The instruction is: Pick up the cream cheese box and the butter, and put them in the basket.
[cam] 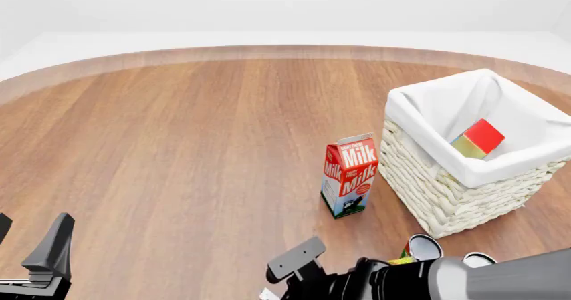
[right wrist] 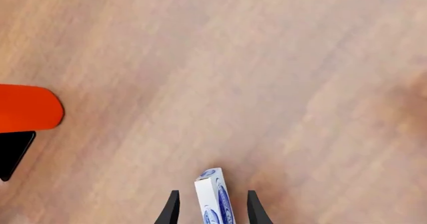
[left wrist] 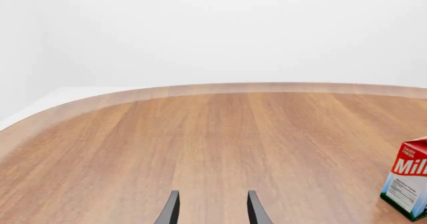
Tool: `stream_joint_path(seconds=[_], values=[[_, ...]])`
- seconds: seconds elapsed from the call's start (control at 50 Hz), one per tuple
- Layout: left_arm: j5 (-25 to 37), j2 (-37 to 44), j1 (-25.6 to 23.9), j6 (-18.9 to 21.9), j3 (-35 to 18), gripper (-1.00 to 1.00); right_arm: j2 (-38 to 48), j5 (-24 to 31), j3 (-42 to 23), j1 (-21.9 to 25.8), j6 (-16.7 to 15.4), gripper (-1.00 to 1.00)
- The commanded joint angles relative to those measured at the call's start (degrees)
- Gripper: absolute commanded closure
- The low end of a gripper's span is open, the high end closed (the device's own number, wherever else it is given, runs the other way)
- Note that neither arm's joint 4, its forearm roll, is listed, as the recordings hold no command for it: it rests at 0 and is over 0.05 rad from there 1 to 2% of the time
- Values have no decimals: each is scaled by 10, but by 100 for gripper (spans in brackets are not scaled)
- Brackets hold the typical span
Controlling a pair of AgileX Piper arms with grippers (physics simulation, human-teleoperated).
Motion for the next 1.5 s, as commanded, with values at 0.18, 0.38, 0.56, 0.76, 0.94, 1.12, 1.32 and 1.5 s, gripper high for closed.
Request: stream_joint_path(seconds=[0.18,0.38,0.56,0.76,0.94,1.12,1.32,1.5], values=[[0,0,0,0,0,-100,8,-14,4,4,4,-100],[0,0,0,0,0,-100,8,-18,6,3,8,100],[0,0,0,0,0,-100,7,-18,9,6,14,100],[0,0,0,0,0,-100,-2,-5,2,6,10,100],[0,0,0,0,0,-100,-21,32,-25,3,-9,100],[0,0,0,0,0,-100,-47,74,-58,-8,-39,100],[0,0,0,0,0,-100,-88,115,-88,-10,-63,100],[0,0,0,0,0,-100,-131,129,-104,-13,-83,100]])
